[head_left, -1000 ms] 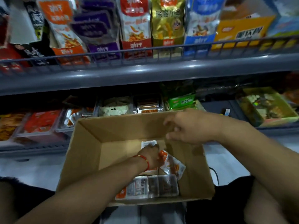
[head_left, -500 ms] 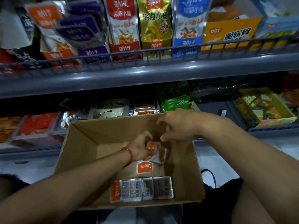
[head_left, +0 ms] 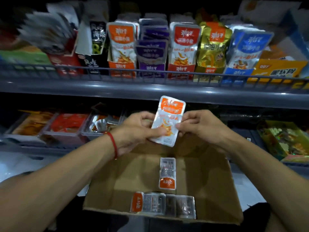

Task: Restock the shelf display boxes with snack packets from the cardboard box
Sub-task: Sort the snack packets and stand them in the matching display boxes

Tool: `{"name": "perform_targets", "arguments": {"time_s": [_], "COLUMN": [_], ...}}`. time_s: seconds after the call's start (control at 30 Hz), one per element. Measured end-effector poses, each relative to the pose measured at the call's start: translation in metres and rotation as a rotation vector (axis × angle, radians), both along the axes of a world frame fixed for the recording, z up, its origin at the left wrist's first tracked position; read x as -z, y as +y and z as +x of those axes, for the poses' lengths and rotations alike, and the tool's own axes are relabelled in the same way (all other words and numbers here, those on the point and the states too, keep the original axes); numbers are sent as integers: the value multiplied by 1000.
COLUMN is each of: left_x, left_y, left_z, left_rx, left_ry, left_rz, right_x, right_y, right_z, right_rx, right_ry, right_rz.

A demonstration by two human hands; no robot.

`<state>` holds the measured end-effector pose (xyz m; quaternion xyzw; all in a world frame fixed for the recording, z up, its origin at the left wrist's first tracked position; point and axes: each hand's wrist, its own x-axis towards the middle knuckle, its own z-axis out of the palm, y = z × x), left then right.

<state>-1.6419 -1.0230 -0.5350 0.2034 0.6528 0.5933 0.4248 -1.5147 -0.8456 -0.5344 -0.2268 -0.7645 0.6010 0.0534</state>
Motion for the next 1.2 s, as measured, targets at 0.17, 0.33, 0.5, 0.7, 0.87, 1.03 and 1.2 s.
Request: {"name": "perform_targets", "arguments": {"time_s": [0.17, 0.33, 0.5, 0.7, 0.87, 1.03, 1.2], "left_x": [2, -9, -30, -55, -58, -61, -60], "left_y": [-20, -36, -50, -63, -71, -71, -72], "left_z": [-6, -13, -35, -58, -68, -71, -73], "left_rx": [18, -18, -77, -309, -426, -441, -449], "left_ry": [8, 154, 119, -84, -129, -120, -126], "left_rz": [-12, -8, 132, 331, 275, 291, 301], "right_x": [-2, -16, -57, -140, -187, -192, -187], "right_y": [-20, -36, -50, -57, -57, -53, -58], "right_z": [1, -2, -18, -72, -122, -167, -193], "right_rx": [112, 230, 155, 82, 145, 93, 26], "right_ry": [27, 196, 315, 410, 390, 290, 156], "right_rz": [-148, -152, 259, 988, 1226, 1264, 1269]}}
